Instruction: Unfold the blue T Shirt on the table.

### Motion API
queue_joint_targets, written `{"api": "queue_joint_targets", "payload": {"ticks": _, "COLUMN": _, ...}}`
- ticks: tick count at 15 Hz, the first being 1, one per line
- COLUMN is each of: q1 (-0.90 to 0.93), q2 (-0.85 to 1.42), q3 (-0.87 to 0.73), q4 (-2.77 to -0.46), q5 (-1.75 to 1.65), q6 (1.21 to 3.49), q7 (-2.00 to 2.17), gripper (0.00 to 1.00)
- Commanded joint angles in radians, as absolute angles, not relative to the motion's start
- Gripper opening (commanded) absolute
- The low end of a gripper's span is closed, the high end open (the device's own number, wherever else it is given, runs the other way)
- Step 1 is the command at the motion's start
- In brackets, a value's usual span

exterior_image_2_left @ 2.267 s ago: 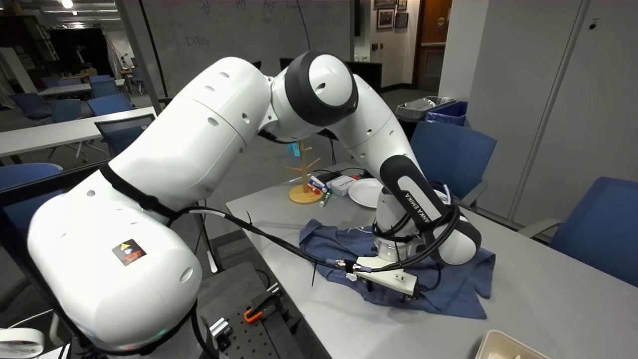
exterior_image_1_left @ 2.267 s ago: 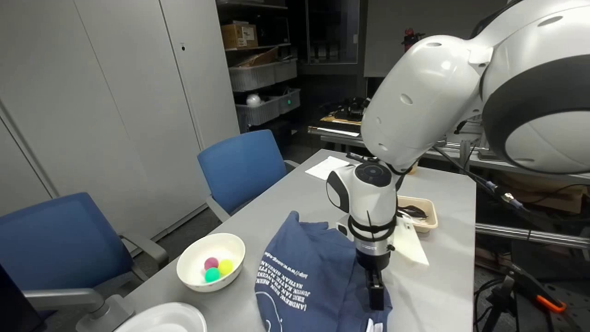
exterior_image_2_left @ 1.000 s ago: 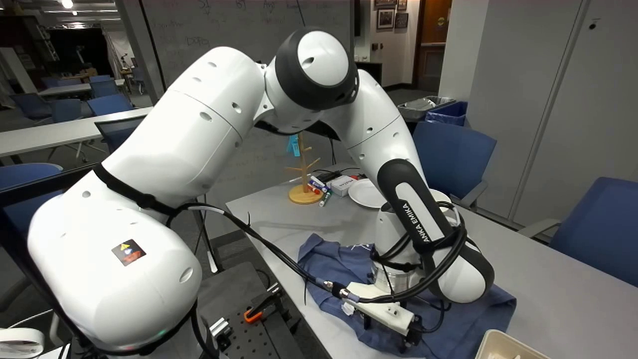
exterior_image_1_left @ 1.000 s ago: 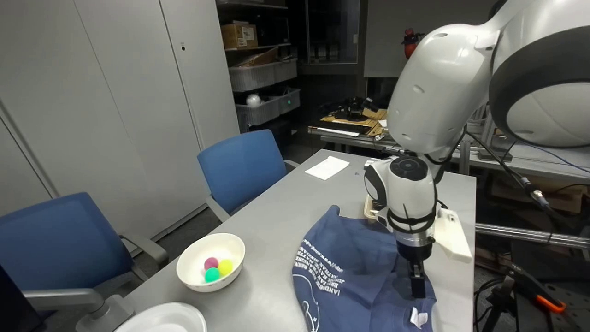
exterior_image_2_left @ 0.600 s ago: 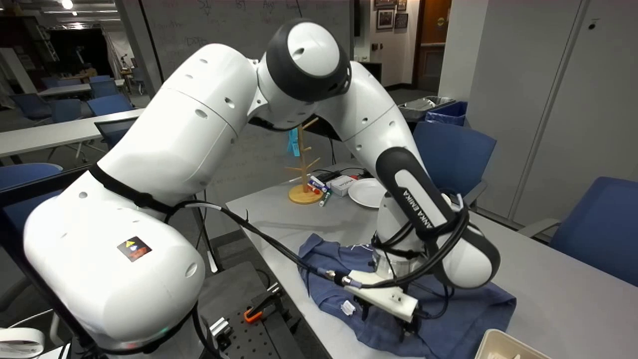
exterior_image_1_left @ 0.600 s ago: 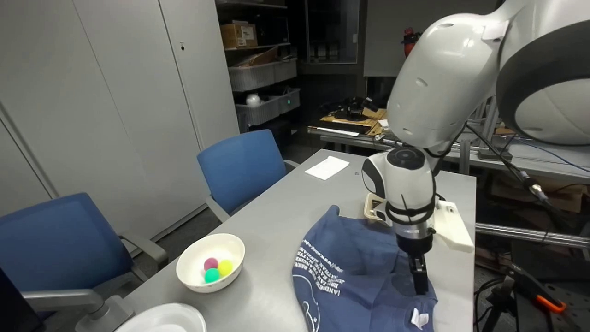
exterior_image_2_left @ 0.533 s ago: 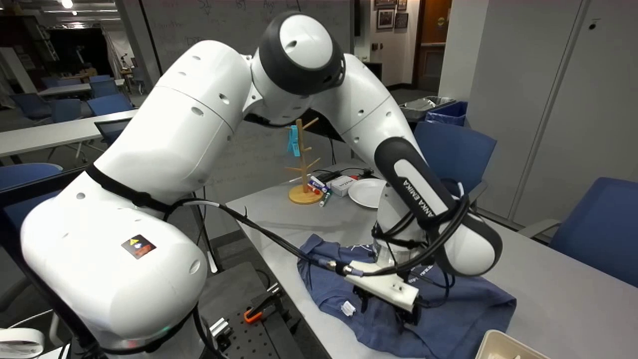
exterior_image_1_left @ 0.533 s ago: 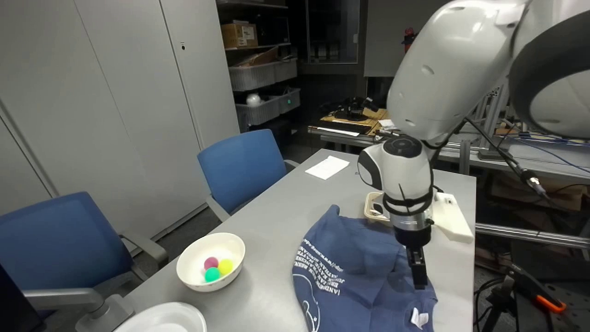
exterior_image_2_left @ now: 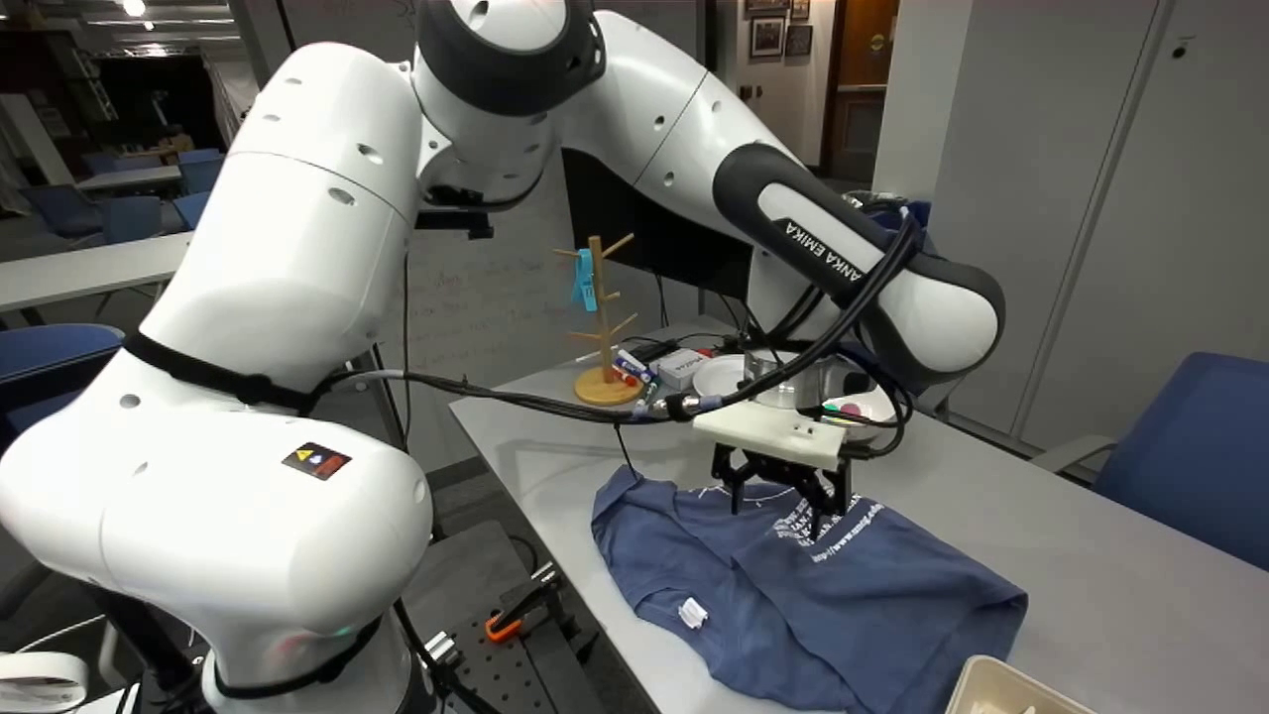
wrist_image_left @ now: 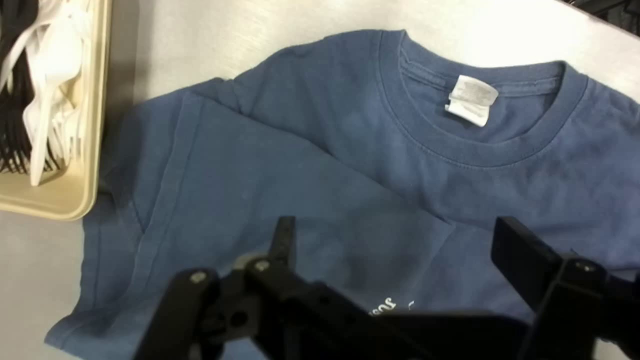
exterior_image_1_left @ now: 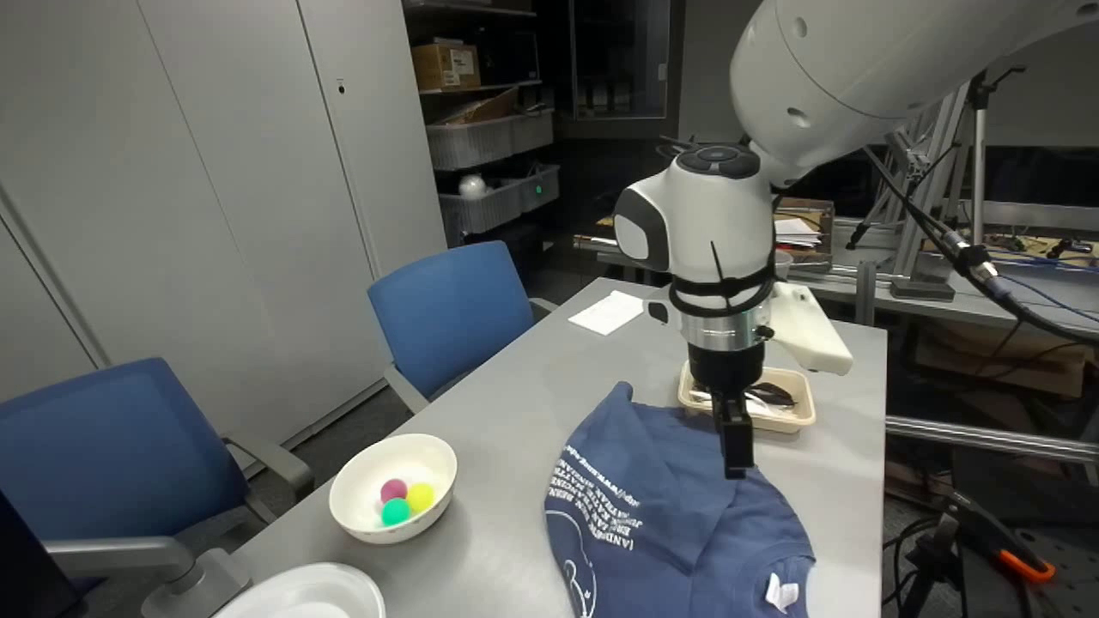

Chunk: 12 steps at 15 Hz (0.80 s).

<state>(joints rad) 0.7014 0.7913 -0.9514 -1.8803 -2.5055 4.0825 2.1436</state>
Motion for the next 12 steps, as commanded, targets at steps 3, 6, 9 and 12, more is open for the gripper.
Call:
{"api": "queue_joint_targets", "payload": {"ticks": 3, "q1": 0.686, "q2": 0.783, "q3": -0.933, "q4": -1.861, "q5": -2.520, "q6": 4.076, "q7": 2.162, "gripper": 1.00}}
{"api": "queue_joint_targets", "payload": {"ticks": 6, "q1": 0.714, "q2": 0.811, "q3": -0.937, "q4": -1.868, "q5": -2.519, "q6": 4.034, "q7": 2.139, "gripper": 1.00}}
{"api": "queue_joint_targets", "payload": {"ticks": 9, "q1": 0.740, "q2": 0.826, "q3": -0.906, "q4": -1.889, "q5": -2.517, "q6": 3.955, "q7": 2.132, "gripper": 1.00}}
{"api": "queue_joint_targets", "payload": {"ticks": 12, "q1": 0.765, "q2": 0.843, "q3": -0.861, "q4": -1.904, "q5": -2.517, "q6": 3.879, "q7": 2.137, "gripper": 1.00}}
